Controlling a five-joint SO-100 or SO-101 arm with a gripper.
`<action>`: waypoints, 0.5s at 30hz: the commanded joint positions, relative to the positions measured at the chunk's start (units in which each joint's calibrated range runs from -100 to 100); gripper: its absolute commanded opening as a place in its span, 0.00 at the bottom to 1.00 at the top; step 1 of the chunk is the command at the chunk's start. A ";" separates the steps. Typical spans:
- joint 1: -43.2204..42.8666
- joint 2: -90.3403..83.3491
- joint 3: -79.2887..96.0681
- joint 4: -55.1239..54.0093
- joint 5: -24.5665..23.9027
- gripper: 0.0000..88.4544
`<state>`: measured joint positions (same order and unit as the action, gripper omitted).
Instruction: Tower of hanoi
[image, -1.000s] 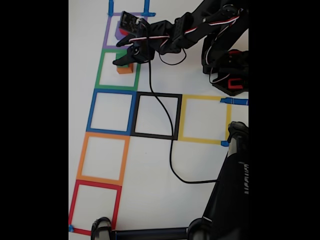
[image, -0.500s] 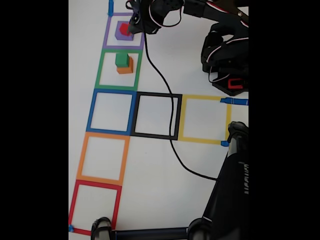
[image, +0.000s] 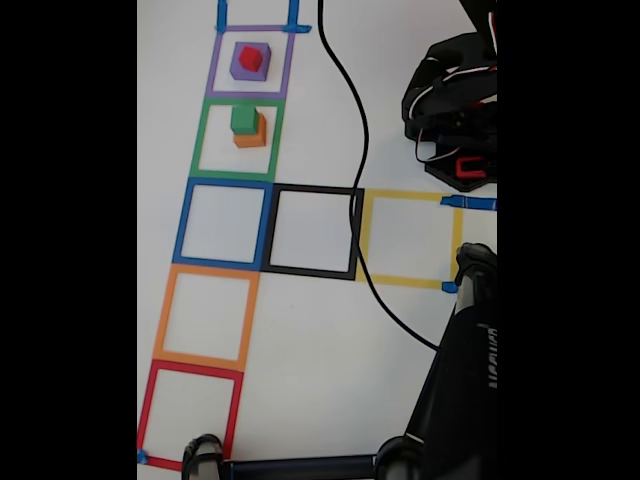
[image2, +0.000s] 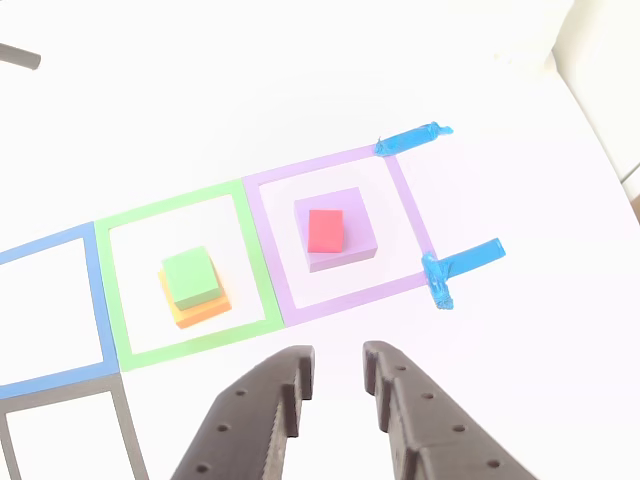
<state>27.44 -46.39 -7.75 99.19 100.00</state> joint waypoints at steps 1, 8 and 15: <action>2.57 -1.21 2.11 0.40 0.00 0.01; 6.88 -8.64 22.93 -11.91 0.00 0.13; 9.76 -12.27 51.38 -40.98 0.00 0.26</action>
<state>35.52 -56.69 30.77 74.37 100.00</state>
